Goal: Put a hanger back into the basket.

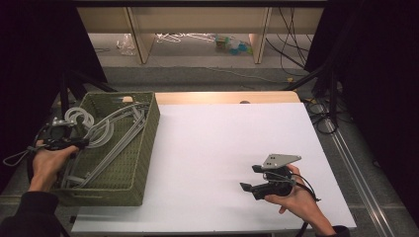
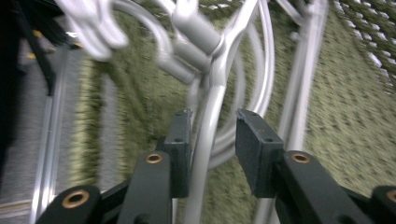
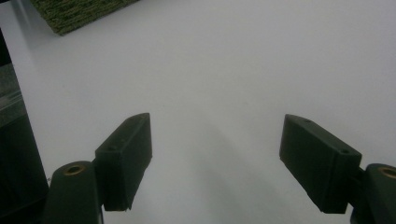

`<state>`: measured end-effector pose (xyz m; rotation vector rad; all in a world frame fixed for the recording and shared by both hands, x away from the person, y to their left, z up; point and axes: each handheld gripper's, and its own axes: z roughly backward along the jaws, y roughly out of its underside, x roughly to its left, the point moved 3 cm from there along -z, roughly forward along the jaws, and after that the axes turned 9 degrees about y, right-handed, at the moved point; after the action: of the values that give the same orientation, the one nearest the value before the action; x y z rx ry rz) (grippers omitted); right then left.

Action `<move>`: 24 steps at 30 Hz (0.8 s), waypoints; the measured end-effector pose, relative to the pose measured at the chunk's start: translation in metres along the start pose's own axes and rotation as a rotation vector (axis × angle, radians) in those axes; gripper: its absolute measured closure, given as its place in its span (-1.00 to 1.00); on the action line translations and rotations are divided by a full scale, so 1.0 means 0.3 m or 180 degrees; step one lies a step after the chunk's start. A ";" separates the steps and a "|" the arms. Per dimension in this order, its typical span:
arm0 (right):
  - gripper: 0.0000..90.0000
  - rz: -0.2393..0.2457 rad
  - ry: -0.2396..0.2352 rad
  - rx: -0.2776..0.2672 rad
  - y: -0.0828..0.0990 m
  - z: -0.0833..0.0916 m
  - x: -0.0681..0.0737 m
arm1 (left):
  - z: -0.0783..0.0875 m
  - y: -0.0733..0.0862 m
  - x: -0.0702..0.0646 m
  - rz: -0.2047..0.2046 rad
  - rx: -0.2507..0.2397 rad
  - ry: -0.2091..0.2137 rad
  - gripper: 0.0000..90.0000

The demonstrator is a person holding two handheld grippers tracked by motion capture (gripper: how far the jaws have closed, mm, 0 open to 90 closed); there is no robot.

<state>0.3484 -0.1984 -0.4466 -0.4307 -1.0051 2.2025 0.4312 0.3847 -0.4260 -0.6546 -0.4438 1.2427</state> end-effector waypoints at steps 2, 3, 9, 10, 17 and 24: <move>-0.42 0.0023 -0.0019 0.0012 -0.001 -0.005 0.006 | 0.002 0.007 0.002 -0.0048 0.0046 0.0006 0.59; -0.42 0.0022 -0.0018 0.0005 -0.001 -0.006 0.008 | 0.002 0.008 0.005 -0.0040 0.0044 0.0016 0.62; -0.42 0.0009 -0.0028 0.0021 -0.001 -0.006 0.005 | -0.006 0.010 0.013 -0.0021 0.0074 -0.0006 0.64; -0.42 0.0008 -0.0017 0.0024 0.000 -0.005 0.005 | -0.008 0.009 0.015 -0.0005 0.0079 -0.0014 0.64; -0.42 0.0032 -0.0020 0.0008 0.000 -0.005 0.004 | -0.010 0.013 0.013 0.0108 0.0005 -0.0099 0.49; -0.42 -0.0020 0.0014 -0.0034 -0.003 -0.001 0.001 | 0.062 0.002 -0.040 0.0155 -0.0439 0.0013 0.12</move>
<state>0.3489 -0.1975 -0.4461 -0.4366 -1.0149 2.1906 0.4155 0.3771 -0.4121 -0.7889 -0.5159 1.2643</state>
